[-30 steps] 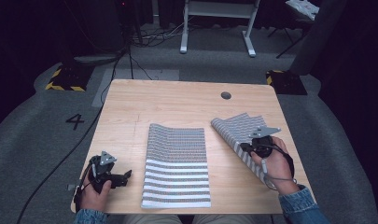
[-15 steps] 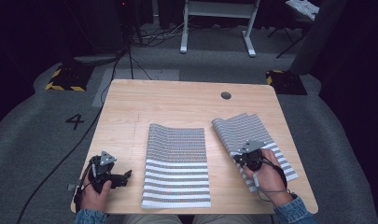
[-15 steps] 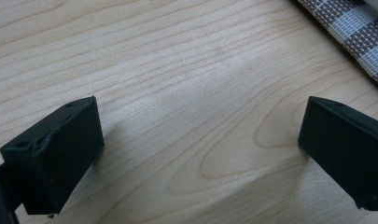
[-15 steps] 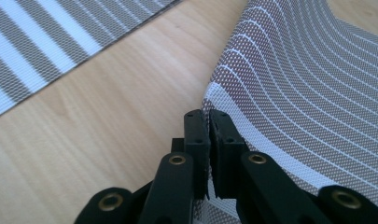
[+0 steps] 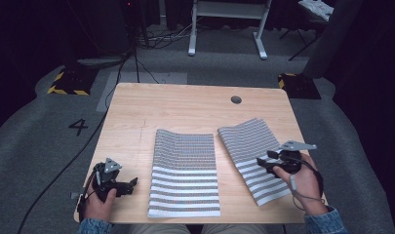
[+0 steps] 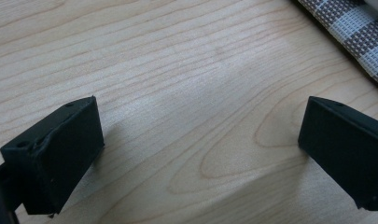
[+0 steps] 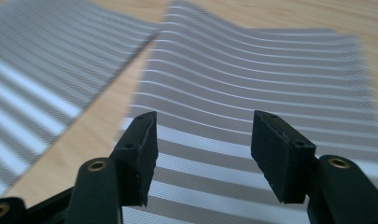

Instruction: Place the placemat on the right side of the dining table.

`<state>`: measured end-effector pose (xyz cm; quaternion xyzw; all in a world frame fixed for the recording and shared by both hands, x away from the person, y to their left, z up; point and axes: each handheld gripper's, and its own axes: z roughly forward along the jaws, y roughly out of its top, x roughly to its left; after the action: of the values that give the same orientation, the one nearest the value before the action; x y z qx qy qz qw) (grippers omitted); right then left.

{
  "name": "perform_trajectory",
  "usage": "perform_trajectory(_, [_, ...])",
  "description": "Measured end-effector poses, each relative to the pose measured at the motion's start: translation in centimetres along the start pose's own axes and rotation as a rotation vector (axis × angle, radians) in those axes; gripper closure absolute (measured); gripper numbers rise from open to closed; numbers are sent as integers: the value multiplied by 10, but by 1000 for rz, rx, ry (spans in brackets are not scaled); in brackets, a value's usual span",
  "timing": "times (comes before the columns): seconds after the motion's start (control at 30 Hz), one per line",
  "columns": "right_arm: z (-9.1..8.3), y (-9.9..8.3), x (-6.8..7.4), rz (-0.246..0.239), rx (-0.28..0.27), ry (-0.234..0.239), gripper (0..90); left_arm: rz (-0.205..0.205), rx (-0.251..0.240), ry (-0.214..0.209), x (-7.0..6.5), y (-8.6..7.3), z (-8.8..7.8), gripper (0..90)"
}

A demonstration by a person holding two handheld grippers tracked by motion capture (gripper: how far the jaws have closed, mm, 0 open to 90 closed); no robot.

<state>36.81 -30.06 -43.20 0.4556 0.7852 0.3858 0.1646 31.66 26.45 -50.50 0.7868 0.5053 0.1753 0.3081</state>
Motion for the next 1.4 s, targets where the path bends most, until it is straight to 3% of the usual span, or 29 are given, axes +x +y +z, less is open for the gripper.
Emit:
perform_trajectory(0.1, [-12, -13, -32, 83, 37, -97, 423, 0, 0, 0, 0, 0, 0, 1])
perform_trajectory(0.3, [-13, -38, -58, 138, 120, -170, 379, 0, 0, 0, 0, 0, 0, 1])
perform_trajectory(0.47, [-15, -53, -69, 156, 146, -236, 350, 0, 0, 0, 0, 0, 0, 1])
perform_trajectory(0.7, [-19, -68, -74, 193, 157, -222, 349, 0, 0, 0, 0, 0, 0, 1])
perform_trajectory(0.9, [-19, -75, -85, 261, 135, -201, 342, -1, 0, 0, 0, 0, 0, 1])
perform_trajectory(1.13, [-23, -73, -81, 255, 118, -183, 358, 0, 0, -1, 0, 0, 0, 1])
perform_trajectory(1.17, [-22, -74, -79, 253, 135, -174, 358, 0, 0, 0, 0, 0, 0, 1])
perform_trajectory(1.4, [-21, -77, -77, 228, 139, -198, 349, 0, 0, 0, 0, 0, 0, 1])
